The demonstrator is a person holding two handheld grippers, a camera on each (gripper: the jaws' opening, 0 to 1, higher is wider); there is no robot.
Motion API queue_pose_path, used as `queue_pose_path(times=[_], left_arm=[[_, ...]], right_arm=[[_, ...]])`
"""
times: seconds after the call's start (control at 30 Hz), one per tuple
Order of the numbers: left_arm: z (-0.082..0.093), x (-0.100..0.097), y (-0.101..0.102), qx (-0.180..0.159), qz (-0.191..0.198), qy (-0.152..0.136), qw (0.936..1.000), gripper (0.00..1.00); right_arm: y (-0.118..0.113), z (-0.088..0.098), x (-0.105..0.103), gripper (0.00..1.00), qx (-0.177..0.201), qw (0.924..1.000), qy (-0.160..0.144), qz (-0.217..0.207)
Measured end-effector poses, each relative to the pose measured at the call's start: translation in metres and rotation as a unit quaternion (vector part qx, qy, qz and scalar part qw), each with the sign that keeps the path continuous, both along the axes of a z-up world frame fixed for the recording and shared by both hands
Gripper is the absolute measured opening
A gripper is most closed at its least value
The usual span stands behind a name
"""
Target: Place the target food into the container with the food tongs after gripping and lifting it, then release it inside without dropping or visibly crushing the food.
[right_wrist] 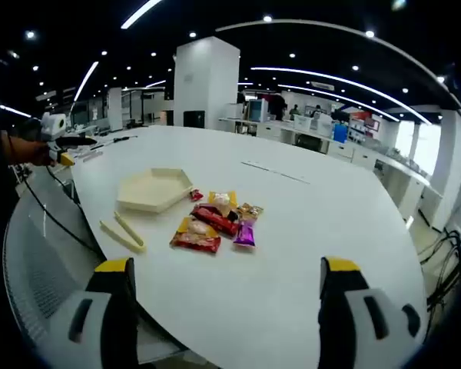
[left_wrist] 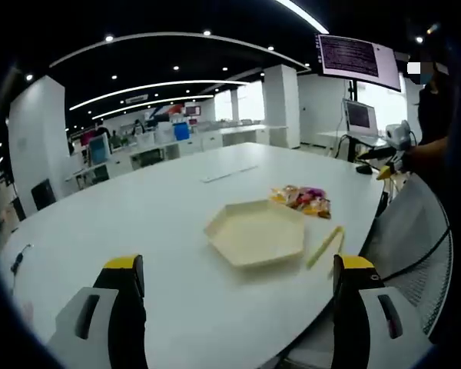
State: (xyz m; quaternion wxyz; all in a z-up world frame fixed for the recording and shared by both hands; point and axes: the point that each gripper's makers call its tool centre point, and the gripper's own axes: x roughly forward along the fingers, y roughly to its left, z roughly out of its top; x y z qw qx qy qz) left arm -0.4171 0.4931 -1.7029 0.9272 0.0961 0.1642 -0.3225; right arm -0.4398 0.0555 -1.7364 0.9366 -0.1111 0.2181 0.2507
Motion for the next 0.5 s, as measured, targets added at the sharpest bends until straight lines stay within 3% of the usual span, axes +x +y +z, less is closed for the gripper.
queue_pose_path(times=[0.5], left_arm=[[0.0026, 0.0020, -0.0018, 0.000, -0.003, -0.003, 1.0000, 1.00]], right_arm=[[-0.0009, -0.0007, 0.0006, 1.00, 0.000, 1.0000, 0.000, -0.001]])
